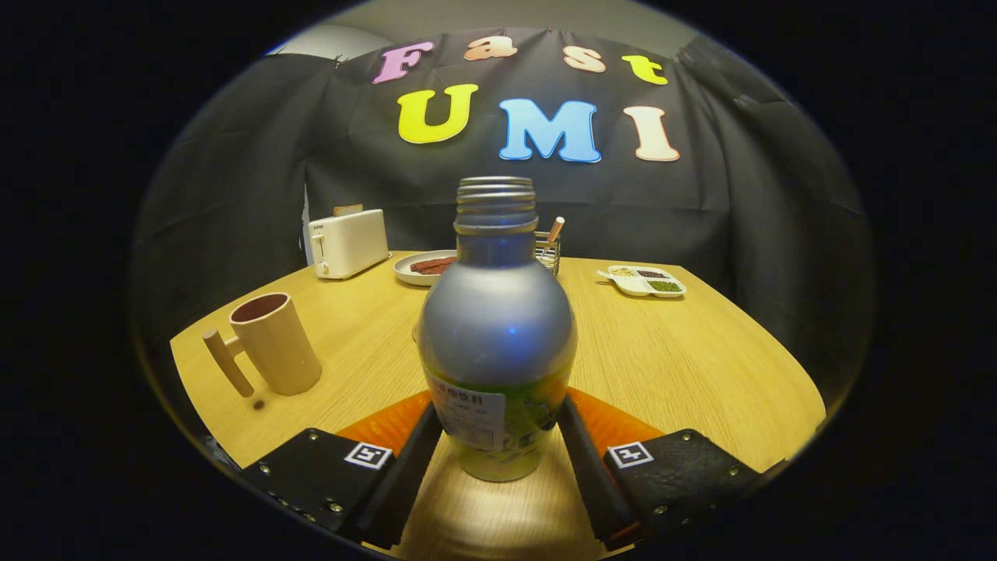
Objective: Take the bottle from table, then pour the juice into the cup, finally place the bottle on the coaster
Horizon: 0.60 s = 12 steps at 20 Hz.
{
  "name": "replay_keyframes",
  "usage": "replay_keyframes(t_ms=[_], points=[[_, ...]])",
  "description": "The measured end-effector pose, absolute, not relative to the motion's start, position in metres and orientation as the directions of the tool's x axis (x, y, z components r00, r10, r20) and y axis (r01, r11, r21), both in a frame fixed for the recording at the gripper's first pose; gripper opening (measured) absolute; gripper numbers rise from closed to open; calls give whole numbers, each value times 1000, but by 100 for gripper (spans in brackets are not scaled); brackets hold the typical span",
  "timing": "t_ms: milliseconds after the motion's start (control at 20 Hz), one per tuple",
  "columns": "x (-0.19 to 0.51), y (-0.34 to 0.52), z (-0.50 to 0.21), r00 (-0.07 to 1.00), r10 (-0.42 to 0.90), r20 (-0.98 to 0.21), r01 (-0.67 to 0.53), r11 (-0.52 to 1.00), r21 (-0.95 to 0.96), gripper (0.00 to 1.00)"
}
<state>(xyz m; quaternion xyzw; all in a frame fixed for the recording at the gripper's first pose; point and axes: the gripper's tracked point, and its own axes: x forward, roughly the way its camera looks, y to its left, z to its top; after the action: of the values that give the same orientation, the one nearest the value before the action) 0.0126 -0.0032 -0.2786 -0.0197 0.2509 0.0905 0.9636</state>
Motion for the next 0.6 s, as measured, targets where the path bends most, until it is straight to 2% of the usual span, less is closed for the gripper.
replay_keyframes(t_ms=[100,450,600], points=[[13,-2,-279,854,163,-494,-187,982,1,86],[14,1,-276,831,143,-537,-172,985,-2,73],[16,9,-266,825,148,-545,-197,980,-32,73]])
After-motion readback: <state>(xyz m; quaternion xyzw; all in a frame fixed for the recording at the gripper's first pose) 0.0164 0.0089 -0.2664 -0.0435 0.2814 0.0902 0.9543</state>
